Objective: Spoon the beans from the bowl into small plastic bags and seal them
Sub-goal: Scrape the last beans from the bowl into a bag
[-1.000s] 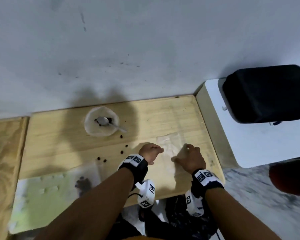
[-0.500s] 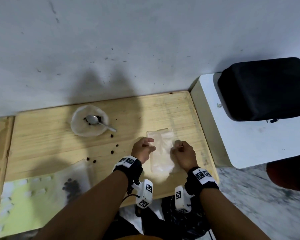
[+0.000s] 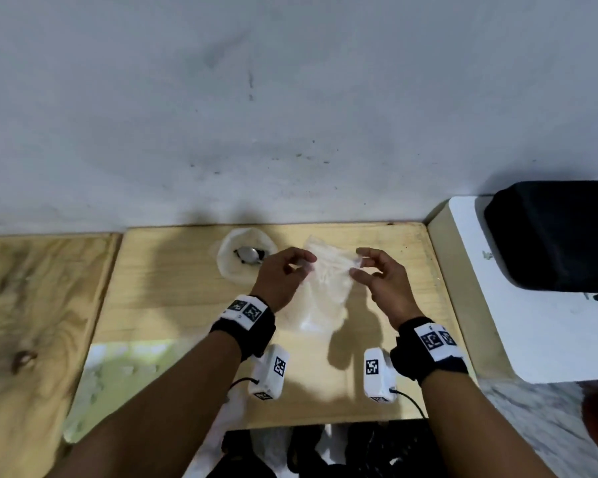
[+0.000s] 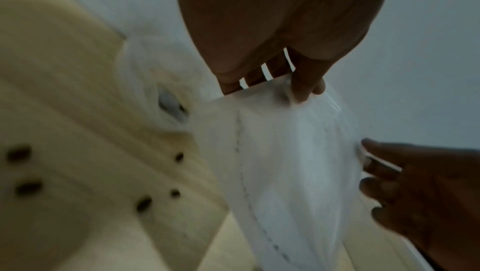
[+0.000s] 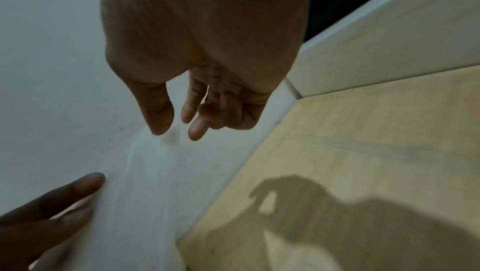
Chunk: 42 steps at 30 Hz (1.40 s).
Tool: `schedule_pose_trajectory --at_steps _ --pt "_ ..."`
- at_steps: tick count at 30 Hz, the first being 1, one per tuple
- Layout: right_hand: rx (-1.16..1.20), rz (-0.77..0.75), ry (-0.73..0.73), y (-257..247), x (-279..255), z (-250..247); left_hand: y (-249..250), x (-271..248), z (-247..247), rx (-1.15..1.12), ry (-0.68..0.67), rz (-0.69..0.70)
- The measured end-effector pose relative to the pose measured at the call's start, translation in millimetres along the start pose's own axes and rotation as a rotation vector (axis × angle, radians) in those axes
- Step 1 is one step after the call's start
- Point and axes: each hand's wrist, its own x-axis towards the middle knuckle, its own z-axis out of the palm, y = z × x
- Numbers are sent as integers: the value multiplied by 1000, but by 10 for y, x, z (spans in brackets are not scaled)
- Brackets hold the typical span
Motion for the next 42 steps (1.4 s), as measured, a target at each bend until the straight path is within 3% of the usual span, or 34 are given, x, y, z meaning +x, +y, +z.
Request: schedule_pose_trajectory --at_steps 2,4,8,11,13,17,19,21,24,26,29,33,37,40,42 --pt "-56 -81 -26 -206 34 167 46 -52 -276 77 -40 38" --pt "-162 -103 -152 -398 51 314 81 -98 -518 125 -69 62" --pt "-370 -47 -479 -748 -70 665 91 -214 -966 187 -32 108" --pt "-413 -10 -558 -814 -155 930 37 -294 -1230 218 -7 127" --pt "-390 -9 -532 -818 -214 1123 -16 -358 -1338 313 66 153" --pt "-235 -63 -407 -818 -349 1436 -71 -494 -1433 543 477 276" --pt "-205 -82 -419 -772 -404 1541 -18 -519 -1412 428 447 206" --pt "-221 -89 -468 -728 -443 1633 -8 -496 -1405 312 350 39" --pt "-200 -5 -522 -694 -455 1696 -44 -453 -1434 104 228 -129" --pt "-155 52 -512 -683 -435 1706 -34 -456 -1442 -67 178 -171" --pt "-98 102 -451 -677 -407 1697 -14 -454 -1442 -145 136 -175" --pt "-160 -9 -391 -671 -406 1692 -31 -421 -1402 -103 168 -168" --pt "-373 -207 -329 -598 -375 1713 -18 -433 -1324 127 150 -63" --pt "-377 -257 -193 -555 -300 1647 -19 -407 -1324 303 120 -26" --pt "-363 -265 -211 -550 -287 1610 -59 -372 -1299 371 124 6"
